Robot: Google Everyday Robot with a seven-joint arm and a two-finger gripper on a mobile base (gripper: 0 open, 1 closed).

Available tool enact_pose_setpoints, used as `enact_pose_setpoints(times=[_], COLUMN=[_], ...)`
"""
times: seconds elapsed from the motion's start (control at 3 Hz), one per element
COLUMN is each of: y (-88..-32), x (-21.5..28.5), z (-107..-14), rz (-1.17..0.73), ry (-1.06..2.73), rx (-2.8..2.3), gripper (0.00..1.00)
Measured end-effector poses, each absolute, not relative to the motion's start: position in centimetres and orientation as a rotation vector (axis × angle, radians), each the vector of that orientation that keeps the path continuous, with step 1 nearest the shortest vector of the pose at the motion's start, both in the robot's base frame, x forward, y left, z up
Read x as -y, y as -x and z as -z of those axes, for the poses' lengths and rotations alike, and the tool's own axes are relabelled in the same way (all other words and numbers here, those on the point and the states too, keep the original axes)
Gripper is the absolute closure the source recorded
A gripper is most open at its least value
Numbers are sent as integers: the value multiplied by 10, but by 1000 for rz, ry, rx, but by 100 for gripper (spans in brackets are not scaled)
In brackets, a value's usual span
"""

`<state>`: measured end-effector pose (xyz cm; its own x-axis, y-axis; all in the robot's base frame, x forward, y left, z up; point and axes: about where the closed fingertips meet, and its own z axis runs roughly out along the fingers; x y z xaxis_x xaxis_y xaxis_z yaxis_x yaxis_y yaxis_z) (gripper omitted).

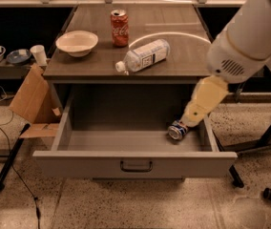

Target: Pick pepsi can from top drawer and place on counter

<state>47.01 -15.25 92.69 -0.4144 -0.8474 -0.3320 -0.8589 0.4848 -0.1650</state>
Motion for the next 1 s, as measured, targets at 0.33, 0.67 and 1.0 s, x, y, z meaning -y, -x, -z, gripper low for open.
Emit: enact_pose_setpoints(times=[0.33, 0.67, 1.0], y=[-490, -490, -498], x=[126, 126, 120], z=[-891, -891, -884], rz=[-69, -69, -90], ry=[1321, 1321, 1333], rx=[-2375, -2375, -2348], gripper=[0, 0, 0])
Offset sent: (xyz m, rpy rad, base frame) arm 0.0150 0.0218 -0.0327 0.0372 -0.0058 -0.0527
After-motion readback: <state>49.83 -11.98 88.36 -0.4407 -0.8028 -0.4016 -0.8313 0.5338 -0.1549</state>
